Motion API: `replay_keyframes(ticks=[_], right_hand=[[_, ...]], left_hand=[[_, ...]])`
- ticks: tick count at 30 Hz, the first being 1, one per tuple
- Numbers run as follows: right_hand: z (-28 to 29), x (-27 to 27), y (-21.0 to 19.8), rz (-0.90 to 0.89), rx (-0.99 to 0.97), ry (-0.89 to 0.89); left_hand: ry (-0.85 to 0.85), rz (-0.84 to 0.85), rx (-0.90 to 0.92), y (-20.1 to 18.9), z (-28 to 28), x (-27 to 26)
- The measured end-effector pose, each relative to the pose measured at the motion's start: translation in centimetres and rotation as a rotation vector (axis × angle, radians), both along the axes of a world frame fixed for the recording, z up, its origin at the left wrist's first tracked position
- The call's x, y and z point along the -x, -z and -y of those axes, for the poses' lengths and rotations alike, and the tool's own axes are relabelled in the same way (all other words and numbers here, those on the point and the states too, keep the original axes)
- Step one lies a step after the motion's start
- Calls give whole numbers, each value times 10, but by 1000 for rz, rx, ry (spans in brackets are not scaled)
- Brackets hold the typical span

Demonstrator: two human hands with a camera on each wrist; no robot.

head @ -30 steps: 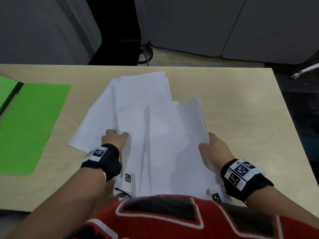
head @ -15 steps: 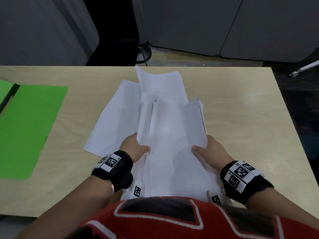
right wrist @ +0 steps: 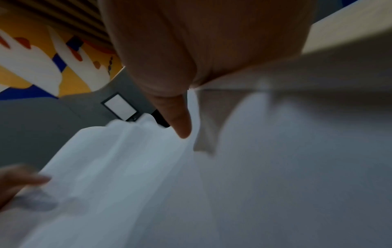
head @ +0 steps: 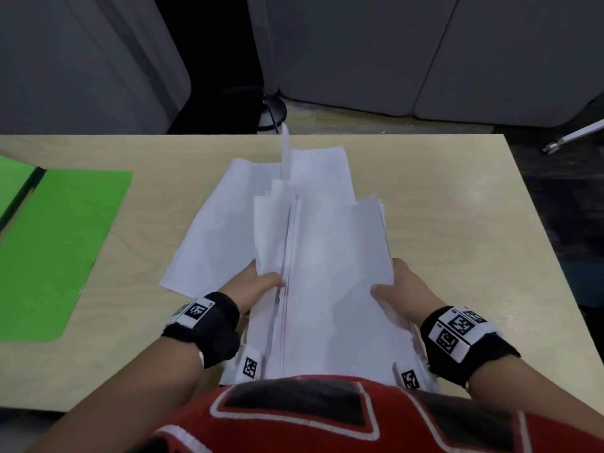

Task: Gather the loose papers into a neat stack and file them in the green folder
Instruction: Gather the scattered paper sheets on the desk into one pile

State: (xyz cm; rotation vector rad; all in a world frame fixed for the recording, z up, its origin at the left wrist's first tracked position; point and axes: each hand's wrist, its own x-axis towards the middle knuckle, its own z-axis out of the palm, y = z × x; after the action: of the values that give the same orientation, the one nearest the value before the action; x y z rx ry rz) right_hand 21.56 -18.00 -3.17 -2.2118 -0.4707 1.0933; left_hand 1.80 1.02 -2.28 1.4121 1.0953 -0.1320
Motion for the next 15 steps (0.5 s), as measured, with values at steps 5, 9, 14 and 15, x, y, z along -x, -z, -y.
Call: replay_keyframes(ticks=[5, 9, 14, 15], right_hand=[[-4, 3, 1, -22, 30, -123], [-2, 2, -1, -3, -39, 12], [2, -6, -6, -4, -155, 248], [2, -7, -5, -37, -190, 276]], left_hand=[[65, -122, -160, 11, 4, -13], [33, -83, -155, 1, 3, -13], [26, 66, -31, -7, -5, 3], [15, 71, -11, -7, -6, 6]])
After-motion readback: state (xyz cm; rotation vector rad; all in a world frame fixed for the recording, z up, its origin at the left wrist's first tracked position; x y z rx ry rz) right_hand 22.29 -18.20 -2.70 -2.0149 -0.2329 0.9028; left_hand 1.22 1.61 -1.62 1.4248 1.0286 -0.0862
